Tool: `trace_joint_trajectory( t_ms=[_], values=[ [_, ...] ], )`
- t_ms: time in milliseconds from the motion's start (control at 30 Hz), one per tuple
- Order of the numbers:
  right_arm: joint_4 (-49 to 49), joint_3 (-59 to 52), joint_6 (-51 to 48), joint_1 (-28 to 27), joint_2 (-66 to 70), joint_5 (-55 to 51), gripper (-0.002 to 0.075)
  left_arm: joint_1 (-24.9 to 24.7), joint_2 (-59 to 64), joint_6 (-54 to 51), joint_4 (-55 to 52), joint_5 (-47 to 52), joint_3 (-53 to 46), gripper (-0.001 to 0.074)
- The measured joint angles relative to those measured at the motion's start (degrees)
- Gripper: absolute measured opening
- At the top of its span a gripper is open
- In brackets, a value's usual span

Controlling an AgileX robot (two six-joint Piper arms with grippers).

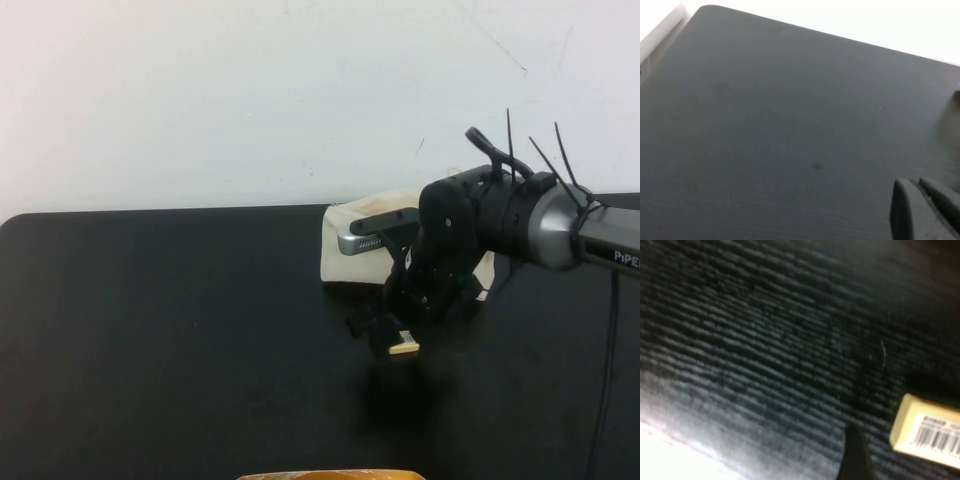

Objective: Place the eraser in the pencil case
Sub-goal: Pick up the eraser from the table

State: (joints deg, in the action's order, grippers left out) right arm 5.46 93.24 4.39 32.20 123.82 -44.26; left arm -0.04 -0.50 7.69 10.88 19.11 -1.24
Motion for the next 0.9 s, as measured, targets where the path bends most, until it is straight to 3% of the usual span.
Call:
trace_joint_trajectory(
  t_ms=[433,900],
  values=[
    [-2.9,0.5,5.4,0.0,0.8,1.7,0.0372,0.0,0.0,0.0,0.0,0.0,0.0,-0.0002],
    [-4.6,0.5,7.4,0.0,1.7,2.5,0.0425,0.0,0.0,0.0,0.0,0.0,0.0,-0.0002]
  ],
)
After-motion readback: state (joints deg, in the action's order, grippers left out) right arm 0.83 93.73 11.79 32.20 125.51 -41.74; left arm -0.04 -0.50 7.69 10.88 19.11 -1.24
